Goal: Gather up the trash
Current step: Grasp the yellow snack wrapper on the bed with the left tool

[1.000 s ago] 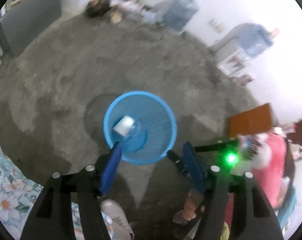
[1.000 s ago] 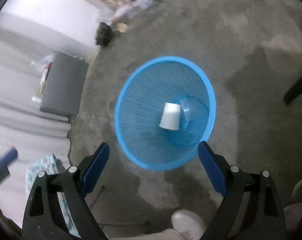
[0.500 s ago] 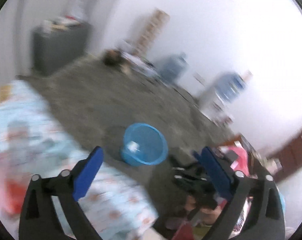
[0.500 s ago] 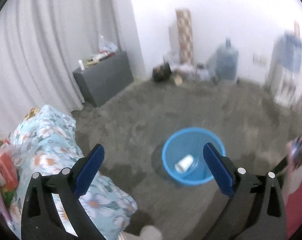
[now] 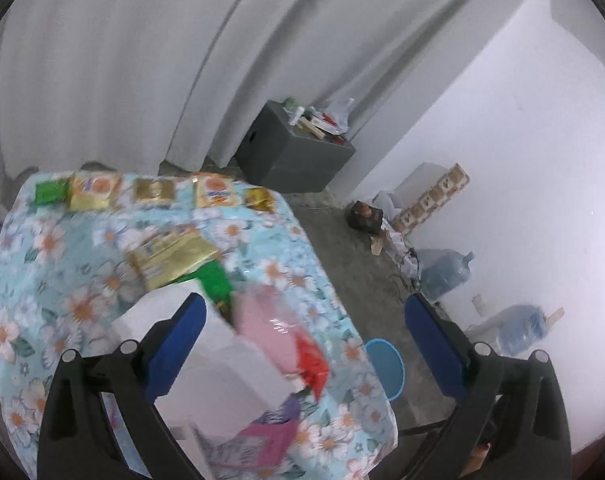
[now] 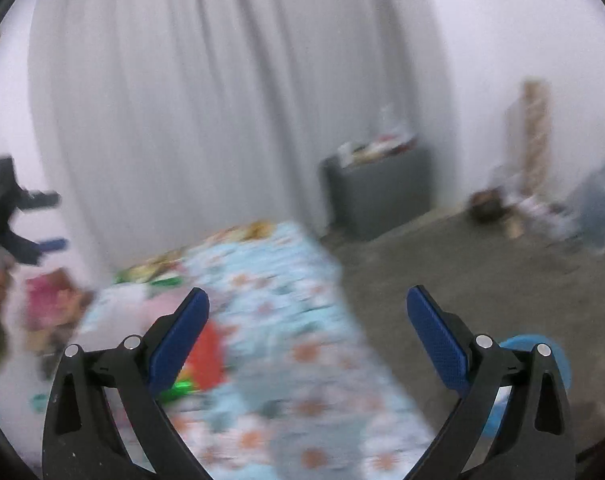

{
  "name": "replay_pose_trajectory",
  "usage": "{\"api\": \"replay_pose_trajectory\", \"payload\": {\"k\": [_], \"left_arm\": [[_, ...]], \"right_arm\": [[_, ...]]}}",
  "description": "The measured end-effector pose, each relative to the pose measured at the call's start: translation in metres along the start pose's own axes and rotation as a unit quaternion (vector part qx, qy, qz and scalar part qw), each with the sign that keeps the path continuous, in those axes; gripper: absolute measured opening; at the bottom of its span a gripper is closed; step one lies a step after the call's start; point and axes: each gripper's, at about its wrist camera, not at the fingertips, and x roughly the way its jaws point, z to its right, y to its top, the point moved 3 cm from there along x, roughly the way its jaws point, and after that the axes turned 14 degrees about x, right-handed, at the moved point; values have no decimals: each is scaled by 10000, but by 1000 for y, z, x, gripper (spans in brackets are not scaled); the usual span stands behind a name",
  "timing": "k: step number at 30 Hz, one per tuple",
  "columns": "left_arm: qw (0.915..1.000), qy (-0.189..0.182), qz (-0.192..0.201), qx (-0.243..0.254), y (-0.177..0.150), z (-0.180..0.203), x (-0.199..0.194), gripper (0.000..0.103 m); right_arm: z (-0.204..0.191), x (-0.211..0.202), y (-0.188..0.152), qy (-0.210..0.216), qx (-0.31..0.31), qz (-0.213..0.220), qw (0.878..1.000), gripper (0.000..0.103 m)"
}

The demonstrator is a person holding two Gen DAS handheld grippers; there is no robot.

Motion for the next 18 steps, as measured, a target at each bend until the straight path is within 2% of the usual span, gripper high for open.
{"api": "replay_pose_trajectory", "payload": {"k": [4, 7, 9, 12, 14, 17, 18], "left_arm": [[9998, 126, -54, 146, -10, -30, 1, 97], [9979, 13, -403, 508, -12, -38, 18, 97], [9946, 173, -608, 829, -16, -45, 29, 97], [9838, 622, -870, 1439, -14, -51, 60, 96], [9780, 658, -1105, 1641, -11, -56, 83, 90], [9678, 720, -1605, 1802, -8, -64, 121, 90], [9617, 836, -1808, 1884, -7, -67, 135, 90]], "right_arm": [[-28, 34, 0, 626, 266, -840, 9941, 95], [-39, 64, -4, 964, 758, -1534, 9805, 95], [-40, 91, -4, 1028, 1168, -1979, 9678, 93], [-40, 122, -5, 1045, 1658, -2495, 9483, 88], [-40, 142, -7, 981, 1874, -2707, 9391, 87], [-38, 164, -13, 884, 2136, -2934, 9276, 85], [-39, 170, -15, 896, 2217, -3026, 9226, 85]]}}
